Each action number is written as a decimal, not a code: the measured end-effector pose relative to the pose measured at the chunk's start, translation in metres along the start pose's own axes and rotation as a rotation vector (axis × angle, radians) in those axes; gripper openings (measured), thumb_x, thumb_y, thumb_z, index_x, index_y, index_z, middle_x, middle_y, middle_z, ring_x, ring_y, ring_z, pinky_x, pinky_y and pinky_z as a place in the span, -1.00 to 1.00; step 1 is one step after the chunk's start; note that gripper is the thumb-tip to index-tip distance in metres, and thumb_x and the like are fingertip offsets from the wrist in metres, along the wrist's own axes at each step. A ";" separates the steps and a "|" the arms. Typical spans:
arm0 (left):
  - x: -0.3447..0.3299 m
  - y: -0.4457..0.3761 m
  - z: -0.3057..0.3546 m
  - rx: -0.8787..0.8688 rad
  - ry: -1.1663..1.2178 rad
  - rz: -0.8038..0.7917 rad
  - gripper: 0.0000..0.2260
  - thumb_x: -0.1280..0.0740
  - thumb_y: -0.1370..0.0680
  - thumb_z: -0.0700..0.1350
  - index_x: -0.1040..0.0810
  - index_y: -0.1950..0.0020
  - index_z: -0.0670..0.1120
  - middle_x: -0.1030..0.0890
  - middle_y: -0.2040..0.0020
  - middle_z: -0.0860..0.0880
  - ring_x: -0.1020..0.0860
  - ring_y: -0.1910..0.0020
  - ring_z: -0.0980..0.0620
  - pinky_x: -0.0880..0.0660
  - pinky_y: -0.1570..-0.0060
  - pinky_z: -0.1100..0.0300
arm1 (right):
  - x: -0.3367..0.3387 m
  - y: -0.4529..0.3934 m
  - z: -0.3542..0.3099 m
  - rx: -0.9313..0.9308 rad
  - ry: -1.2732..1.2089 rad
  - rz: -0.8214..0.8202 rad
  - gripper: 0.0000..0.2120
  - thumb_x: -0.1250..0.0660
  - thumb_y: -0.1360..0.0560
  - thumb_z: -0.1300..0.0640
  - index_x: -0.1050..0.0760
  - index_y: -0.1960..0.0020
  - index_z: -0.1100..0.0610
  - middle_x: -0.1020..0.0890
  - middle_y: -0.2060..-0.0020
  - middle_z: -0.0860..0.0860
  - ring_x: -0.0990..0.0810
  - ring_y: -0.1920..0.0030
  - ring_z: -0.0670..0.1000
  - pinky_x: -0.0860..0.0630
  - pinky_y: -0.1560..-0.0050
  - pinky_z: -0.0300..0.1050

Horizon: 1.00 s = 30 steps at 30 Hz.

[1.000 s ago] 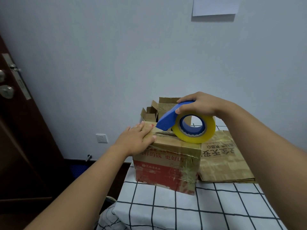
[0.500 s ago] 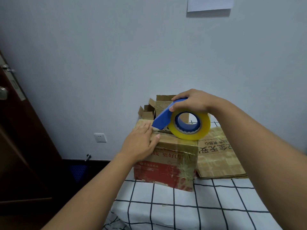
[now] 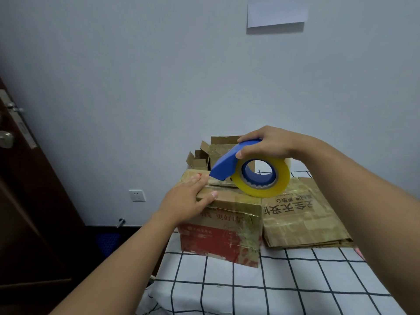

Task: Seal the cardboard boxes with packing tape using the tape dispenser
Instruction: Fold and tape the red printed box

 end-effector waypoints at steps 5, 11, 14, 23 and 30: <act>-0.002 -0.001 0.001 0.028 -0.022 -0.035 -0.20 0.20 -0.40 0.54 -0.14 -0.57 0.23 -0.12 -0.59 0.12 -0.13 -0.55 0.09 -0.21 -0.44 0.00 | 0.012 0.017 0.017 -0.050 0.043 -0.007 -0.49 -0.41 -0.44 -0.27 -0.53 -0.34 -0.13 -0.50 -0.30 -0.12 -0.50 -0.19 0.01 -0.34 -0.15 -0.12; -0.005 0.001 0.008 0.006 -0.049 -0.075 -0.37 0.17 -0.48 0.48 -0.03 -0.54 0.35 -0.11 -0.61 0.00 -0.09 -0.57 -0.01 -0.11 -0.48 -0.01 | 0.008 0.018 0.013 -0.055 0.071 -0.017 -0.50 -0.41 -0.45 -0.27 -0.51 -0.34 -0.15 -0.49 -0.26 -0.09 -0.51 -0.16 0.02 -0.34 -0.11 -0.12; -0.006 0.000 0.011 0.015 -0.041 -0.090 -0.42 0.15 -0.48 0.46 -0.06 -0.50 0.42 -0.13 -0.60 -0.05 -0.10 -0.56 -0.06 -0.11 -0.47 -0.04 | 0.009 0.017 0.007 -0.064 0.111 -0.049 -0.51 -0.41 -0.46 -0.24 -0.51 -0.33 -0.10 -0.51 -0.21 -0.09 -0.52 -0.11 -0.01 -0.36 -0.09 -0.13; -0.007 -0.005 0.040 -0.141 -0.044 -0.069 -0.28 0.17 -0.52 0.36 -0.13 -0.59 0.03 -0.13 -0.60 0.01 -0.09 -0.57 0.02 -0.09 -0.49 0.03 | 0.002 -0.008 -0.012 -0.166 0.424 -0.168 -0.65 -0.37 -0.45 -0.18 -0.45 -0.12 0.00 -0.53 0.01 -0.03 -0.50 0.08 -0.07 -0.45 0.18 -0.11; -0.005 -0.002 0.058 -0.223 -0.116 -0.036 -0.15 0.17 -0.47 0.49 -0.18 -0.59 0.00 -0.13 -0.60 -0.03 -0.08 -0.57 -0.03 -0.02 -0.53 0.00 | -0.009 -0.018 -0.012 -0.132 0.441 -0.162 -0.63 -0.38 -0.44 -0.19 -0.46 -0.16 -0.07 -0.48 0.09 -0.16 -0.47 0.13 -0.11 -0.38 0.25 -0.19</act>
Point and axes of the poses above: each hand's wrist, its own y-axis away from the middle knuckle, its own x-axis out of the back of the hand, z = x × y, the point moved 8 cm from there along -y, towards the middle knuckle
